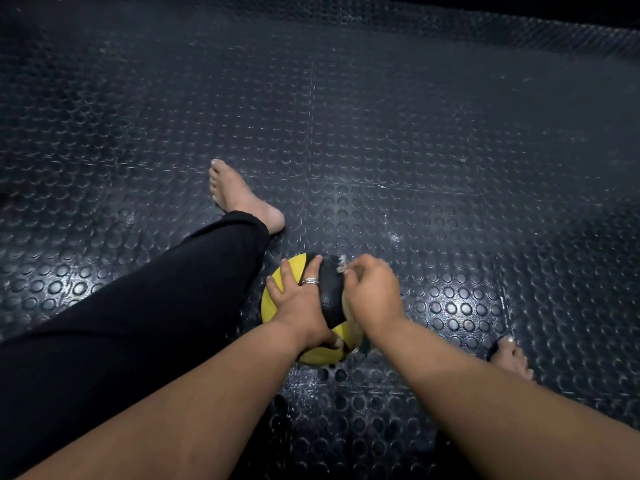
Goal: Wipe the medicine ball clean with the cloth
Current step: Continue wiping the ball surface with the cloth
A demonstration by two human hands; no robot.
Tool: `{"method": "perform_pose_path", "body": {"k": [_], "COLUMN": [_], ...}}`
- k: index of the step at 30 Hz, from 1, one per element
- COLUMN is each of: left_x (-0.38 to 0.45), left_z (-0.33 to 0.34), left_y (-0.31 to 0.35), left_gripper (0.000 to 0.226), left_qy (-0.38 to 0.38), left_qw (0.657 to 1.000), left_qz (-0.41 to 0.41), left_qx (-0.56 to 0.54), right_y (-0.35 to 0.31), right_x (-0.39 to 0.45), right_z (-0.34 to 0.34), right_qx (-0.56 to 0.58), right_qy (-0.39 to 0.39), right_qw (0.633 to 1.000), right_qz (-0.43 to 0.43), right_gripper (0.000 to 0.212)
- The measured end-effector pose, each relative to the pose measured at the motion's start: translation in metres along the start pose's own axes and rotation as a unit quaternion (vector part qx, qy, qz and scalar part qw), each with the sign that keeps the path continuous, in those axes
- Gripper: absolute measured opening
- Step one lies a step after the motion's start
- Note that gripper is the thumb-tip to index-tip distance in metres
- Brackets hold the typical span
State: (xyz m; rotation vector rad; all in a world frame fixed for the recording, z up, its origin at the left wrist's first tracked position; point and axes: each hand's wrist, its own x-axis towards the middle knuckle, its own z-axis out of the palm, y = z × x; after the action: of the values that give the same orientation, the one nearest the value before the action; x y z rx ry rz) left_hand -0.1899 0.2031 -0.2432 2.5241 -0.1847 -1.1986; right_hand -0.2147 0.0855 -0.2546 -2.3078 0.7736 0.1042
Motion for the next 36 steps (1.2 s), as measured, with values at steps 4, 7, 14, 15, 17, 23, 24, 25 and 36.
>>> {"method": "perform_pose_path", "body": {"k": [4,7,14,15,17,23,24,25,36], "left_x": [0.001,0.004,0.002,0.002,0.002,0.003,0.002,0.001,0.001], "left_z": [-0.001,-0.002,-0.004,-0.003,-0.001,-0.004,-0.002,0.000,0.007], "left_y": [-0.001,-0.006,0.002,0.002,0.001,-0.004,-0.004,-0.004,-0.001], "left_gripper": [0.141,0.140,0.138,0.138,0.137,0.134,0.136,0.137,0.138], "left_qy": [0.004,0.003,0.003,0.005,0.003,0.000,0.001,0.002,0.017], "left_qw": [1.000,1.000,1.000,1.000,1.000,0.999,0.999,0.999,0.999], "left_qz": [-0.002,0.007,0.008,0.009,0.008,0.006,0.011,0.014,0.003], "left_qx": [-0.005,-0.030,-0.020,-0.016,-0.015,-0.041,-0.038,-0.034,-0.036], "right_y": [0.005,0.002,0.000,-0.002,-0.005,0.011,0.017,0.023,0.011], "right_x": [-0.002,-0.032,-0.005,-0.002,-0.002,-0.030,-0.027,-0.023,-0.016], "right_z": [-0.007,-0.005,-0.002,-0.003,-0.005,0.005,0.002,0.000,-0.001], "right_qx": [-0.013,-0.009,0.045,0.050,0.028,-0.062,-0.082,-0.103,-0.050], "right_qy": [-0.024,-0.042,0.006,0.007,0.006,-0.011,-0.011,-0.011,0.014], "right_qw": [0.999,0.990,0.999,0.998,1.000,0.957,0.944,0.931,0.992], "right_qz": [-0.027,-0.133,0.011,0.024,0.001,-0.284,-0.319,-0.350,-0.112], "right_gripper": [0.015,0.011,0.010,0.010,0.012,0.022,0.023,0.023,0.015]}}
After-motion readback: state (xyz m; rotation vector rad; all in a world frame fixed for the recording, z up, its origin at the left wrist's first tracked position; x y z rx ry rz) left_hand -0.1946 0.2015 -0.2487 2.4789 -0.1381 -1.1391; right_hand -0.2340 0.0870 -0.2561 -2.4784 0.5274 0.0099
